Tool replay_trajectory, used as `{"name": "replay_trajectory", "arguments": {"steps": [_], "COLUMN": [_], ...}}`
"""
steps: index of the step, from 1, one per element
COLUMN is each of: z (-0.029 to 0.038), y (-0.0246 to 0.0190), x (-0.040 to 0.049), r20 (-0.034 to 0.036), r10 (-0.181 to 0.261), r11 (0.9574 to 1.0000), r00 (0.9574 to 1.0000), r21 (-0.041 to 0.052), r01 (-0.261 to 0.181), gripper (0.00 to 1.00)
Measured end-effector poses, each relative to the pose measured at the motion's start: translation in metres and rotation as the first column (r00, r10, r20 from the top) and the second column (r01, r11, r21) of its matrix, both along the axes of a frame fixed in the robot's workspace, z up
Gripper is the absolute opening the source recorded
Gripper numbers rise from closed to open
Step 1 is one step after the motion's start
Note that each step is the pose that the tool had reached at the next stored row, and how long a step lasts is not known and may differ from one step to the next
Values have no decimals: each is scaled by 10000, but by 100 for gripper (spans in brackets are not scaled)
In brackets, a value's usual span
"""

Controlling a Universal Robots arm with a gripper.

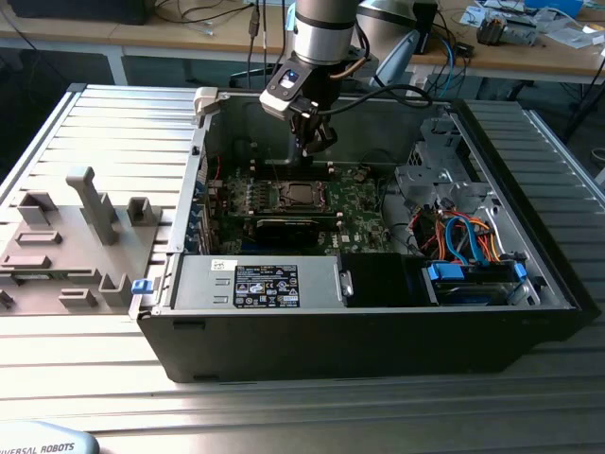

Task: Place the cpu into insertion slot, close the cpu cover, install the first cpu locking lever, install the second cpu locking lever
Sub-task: 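Install the first cpu locking lever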

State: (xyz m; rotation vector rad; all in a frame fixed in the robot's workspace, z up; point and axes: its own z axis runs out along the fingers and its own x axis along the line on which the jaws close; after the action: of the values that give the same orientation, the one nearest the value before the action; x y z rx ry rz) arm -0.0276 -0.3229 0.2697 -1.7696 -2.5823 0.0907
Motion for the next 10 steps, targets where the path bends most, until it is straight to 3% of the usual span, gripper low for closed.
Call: {"name": "replay_trajectory", "arguments": {"steps": [10], "z": [0], "y": [0], "x": [0], "r20": [0], "r10": [55], "r11": [10000], "r00": [10000], "r21": [-1], "r01": [-55], "gripper": [11]}}
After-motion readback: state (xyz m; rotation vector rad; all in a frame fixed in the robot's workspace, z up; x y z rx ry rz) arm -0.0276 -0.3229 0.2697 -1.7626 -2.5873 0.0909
